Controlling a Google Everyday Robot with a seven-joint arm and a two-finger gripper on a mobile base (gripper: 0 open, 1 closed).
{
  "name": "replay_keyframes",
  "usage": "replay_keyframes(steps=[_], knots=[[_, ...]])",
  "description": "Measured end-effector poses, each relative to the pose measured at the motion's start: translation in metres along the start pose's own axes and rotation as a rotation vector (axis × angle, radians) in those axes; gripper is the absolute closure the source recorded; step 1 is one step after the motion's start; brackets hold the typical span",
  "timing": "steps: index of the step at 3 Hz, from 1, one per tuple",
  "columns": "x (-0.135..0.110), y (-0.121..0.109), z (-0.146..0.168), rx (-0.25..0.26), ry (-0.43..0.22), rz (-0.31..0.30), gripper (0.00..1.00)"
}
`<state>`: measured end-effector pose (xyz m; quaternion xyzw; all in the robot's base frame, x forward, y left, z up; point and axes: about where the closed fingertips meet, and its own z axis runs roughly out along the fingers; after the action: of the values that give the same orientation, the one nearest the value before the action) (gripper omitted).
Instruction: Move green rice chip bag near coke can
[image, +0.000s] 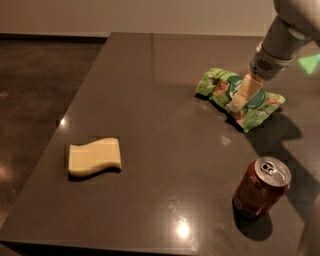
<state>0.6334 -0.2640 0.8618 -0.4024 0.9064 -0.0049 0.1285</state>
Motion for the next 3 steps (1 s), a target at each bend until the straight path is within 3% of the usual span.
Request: replay_keyframes(steps=[2, 3], knots=[[0.003, 0.020, 0.003, -0.047, 0.018, -0.032, 0.46], [0.001, 0.028, -0.006, -0.061, -0.008, -0.070, 0.69]])
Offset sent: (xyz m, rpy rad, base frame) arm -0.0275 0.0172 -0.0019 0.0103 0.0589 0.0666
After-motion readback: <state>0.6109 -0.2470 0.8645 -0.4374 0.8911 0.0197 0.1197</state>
